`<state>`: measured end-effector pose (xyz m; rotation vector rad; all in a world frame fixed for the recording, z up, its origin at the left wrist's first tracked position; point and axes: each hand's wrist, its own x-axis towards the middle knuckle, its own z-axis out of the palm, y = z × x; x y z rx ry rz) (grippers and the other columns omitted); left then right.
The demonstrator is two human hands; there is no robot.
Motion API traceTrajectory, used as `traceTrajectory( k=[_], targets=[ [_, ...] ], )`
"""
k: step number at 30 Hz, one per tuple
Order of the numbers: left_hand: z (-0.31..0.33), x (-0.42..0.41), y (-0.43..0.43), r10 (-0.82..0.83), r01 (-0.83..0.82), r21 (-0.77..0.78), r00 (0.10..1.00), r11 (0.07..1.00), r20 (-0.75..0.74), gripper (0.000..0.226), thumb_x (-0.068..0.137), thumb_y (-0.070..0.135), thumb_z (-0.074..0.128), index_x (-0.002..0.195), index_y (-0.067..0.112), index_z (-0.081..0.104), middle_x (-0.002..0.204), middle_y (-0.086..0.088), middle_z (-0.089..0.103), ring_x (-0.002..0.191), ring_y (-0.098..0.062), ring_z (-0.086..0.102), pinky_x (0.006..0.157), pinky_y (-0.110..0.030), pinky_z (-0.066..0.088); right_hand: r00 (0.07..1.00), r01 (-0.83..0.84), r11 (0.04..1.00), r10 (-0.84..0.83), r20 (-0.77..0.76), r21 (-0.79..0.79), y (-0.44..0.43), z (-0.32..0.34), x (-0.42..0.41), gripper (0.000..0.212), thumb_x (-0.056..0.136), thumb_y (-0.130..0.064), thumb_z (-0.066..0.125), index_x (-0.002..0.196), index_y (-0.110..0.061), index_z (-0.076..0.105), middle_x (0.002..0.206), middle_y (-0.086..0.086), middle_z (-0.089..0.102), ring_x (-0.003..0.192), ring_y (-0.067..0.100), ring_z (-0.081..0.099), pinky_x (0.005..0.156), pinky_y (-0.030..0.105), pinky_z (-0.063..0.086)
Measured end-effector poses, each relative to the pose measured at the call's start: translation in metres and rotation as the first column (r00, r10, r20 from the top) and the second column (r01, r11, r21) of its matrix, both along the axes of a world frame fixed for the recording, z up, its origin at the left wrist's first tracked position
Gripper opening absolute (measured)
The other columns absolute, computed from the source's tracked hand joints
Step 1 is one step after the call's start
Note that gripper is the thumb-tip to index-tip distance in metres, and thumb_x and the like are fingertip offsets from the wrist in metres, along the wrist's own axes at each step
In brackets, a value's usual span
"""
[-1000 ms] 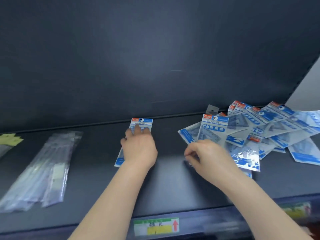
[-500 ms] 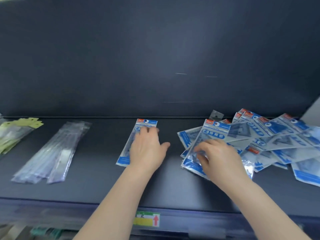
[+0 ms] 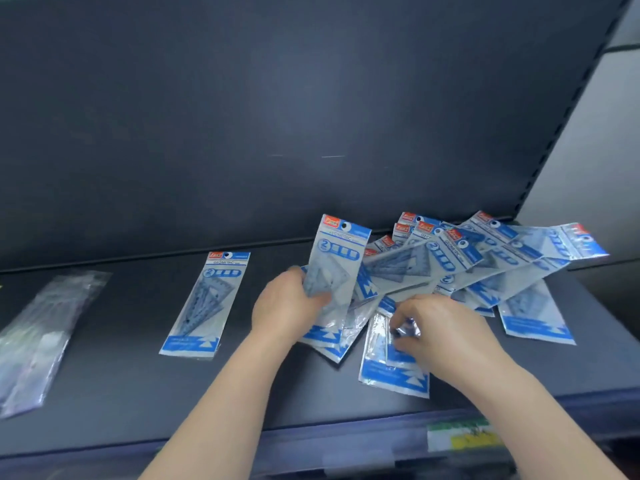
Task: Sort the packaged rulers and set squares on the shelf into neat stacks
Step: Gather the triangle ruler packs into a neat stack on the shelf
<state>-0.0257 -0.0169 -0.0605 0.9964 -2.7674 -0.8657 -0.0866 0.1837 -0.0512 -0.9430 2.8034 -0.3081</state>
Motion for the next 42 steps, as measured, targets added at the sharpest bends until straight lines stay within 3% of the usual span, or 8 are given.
traceTrajectory(
  k=[6,9,15,20,27,32,37,42],
  targets=[
    [0.007,-0.007,0.000,0.107,-0.072,0.133,0.955,0.988,-0.276,0.018,0.096,0.031,0.053,0.095,0.014,0.059,0.092,0.000,0.063,0.084,-0.022,0.059,0.067,-0.033,0.041,0.991,0.046,0.995,-0.056,-0.118,-0.089,-0.004,-0.011,-0.010,0.053,0.086,-0.048,0.060,0.133,-0.031,0.045,0.128,-0.006,0.051,0.120,0.019,0.046,0.090,0.034,0.041],
    [0.016,-0.026,0.012,-0.048,0.063,0.064,0.975,0.996,-0.215,0.021,0.095,0.034,0.052,0.091,0.014,0.059,0.081,0.001,0.060,0.079,-0.024,0.058,0.063,-0.033,0.039,0.984,-0.001,0.997,-0.013,-0.175,-0.079,-0.007,-0.023,-0.009,0.050,0.087,-0.046,0.058,0.132,-0.027,0.051,0.141,-0.002,0.045,0.129,0.023,0.041,0.095,0.038,0.039],
    [0.024,-0.080,0.051,-0.313,0.313,-0.118,0.950,0.942,0.019,0.024,0.094,0.037,0.054,0.087,0.015,0.049,0.088,-0.004,0.056,0.091,-0.030,0.056,0.064,-0.033,0.034,0.961,0.077,0.968,-0.135,-0.240,-0.238,0.026,-0.027,-0.018,0.005,0.080,-0.030,0.069,0.084,-0.030,0.071,0.090,-0.010,0.068,0.089,0.022,0.063,0.064,0.033,0.045],
    [0.013,-0.095,0.067,-0.408,0.431,-0.226,0.902,0.874,0.142,0.037,0.079,0.046,0.071,0.094,0.019,0.051,0.103,-0.003,0.061,0.104,-0.026,0.052,0.078,-0.036,0.039,0.972,0.110,0.971,-0.149,-0.180,-0.214,0.046,-0.030,-0.027,0.013,0.087,-0.036,0.060,0.096,-0.031,0.068,0.099,-0.010,0.063,0.098,0.020,0.057,0.072,0.033,0.044],
    [0.020,-0.074,0.048,-0.317,0.317,0.095,0.948,0.944,-0.016,0.024,0.084,0.032,0.067,0.069,0.016,0.057,0.063,0.001,0.052,0.059,-0.017,0.047,0.053,-0.029,0.034,0.986,0.002,0.968,-0.044,-0.163,-0.251,0.027,-0.027,-0.027,0.013,0.087,-0.027,0.058,0.096,-0.028,0.067,0.108,-0.011,0.065,0.099,0.023,0.059,0.075,0.039,0.050],
    [0.023,-0.026,-0.011,0.106,-0.039,0.254,0.961,0.966,-0.255,0.015,0.095,0.025,0.056,0.086,0.013,0.057,0.085,-0.003,0.061,0.083,-0.026,0.060,0.065,-0.032,0.043,0.982,-0.141,0.966,0.108,-0.156,-0.216,-0.019,-0.014,-0.014,0.025,0.090,-0.029,0.054,0.113,-0.031,0.062,0.117,-0.010,0.060,0.111,0.021,0.053,0.084,0.035,0.045],
    [0.020,0.026,-0.069,0.294,-0.261,0.163,0.926,0.952,-0.238,0.025,0.091,0.017,0.055,0.116,0.017,0.056,0.110,-0.004,0.065,0.100,-0.027,0.061,0.085,-0.040,0.051,0.968,-0.227,0.956,0.202,-0.148,-0.183,-0.068,-0.015,0.009,0.027,0.090,-0.033,0.051,0.115,-0.033,0.060,0.116,-0.011,0.061,0.112,0.019,0.052,0.083,0.032,0.042],
    [0.000,0.059,-0.093,0.250,-0.231,-0.302,0.968,0.925,0.029,0.040,0.087,0.016,0.060,0.125,0.012,0.049,0.124,-0.010,0.054,0.110,-0.034,0.051,0.078,-0.039,0.042,0.964,-0.250,0.960,0.235,-0.124,-0.124,-0.091,-0.024,0.018,0.024,0.090,-0.033,0.050,0.111,-0.032,0.060,0.117,-0.013,0.060,0.112,0.017,0.051,0.084,0.031,0.041]
  ],
)
